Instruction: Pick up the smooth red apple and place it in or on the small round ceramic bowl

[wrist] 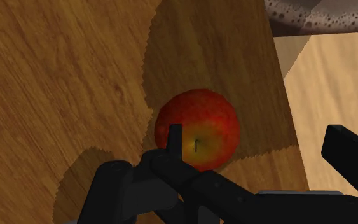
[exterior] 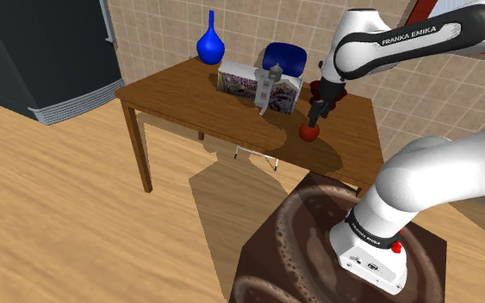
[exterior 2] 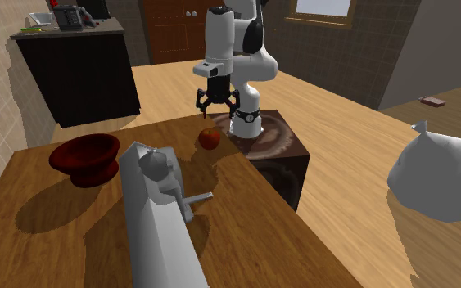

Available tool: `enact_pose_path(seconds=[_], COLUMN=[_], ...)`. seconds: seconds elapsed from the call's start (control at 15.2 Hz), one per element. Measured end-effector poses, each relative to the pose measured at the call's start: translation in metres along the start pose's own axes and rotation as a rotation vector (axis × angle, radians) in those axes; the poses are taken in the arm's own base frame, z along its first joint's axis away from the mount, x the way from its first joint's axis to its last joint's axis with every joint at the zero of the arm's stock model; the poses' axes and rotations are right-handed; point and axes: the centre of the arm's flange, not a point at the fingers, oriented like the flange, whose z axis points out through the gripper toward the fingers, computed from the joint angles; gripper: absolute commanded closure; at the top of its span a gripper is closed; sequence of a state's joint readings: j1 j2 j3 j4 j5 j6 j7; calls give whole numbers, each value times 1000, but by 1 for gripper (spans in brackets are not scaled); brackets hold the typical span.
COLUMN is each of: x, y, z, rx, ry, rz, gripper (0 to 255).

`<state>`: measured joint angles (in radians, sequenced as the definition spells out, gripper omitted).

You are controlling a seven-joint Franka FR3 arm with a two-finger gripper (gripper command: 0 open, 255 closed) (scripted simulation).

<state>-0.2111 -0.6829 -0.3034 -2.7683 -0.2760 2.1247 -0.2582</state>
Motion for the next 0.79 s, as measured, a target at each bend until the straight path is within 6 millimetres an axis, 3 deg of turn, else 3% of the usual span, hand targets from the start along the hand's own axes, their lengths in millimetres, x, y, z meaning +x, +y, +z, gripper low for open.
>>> enact_pose_path(seconds=[0.26,0.79], x=[0,1], y=[26,29], z=[26,60], rx=[-12,-14], ry=[8,9], rz=[-12,-14], gripper=[0,0])
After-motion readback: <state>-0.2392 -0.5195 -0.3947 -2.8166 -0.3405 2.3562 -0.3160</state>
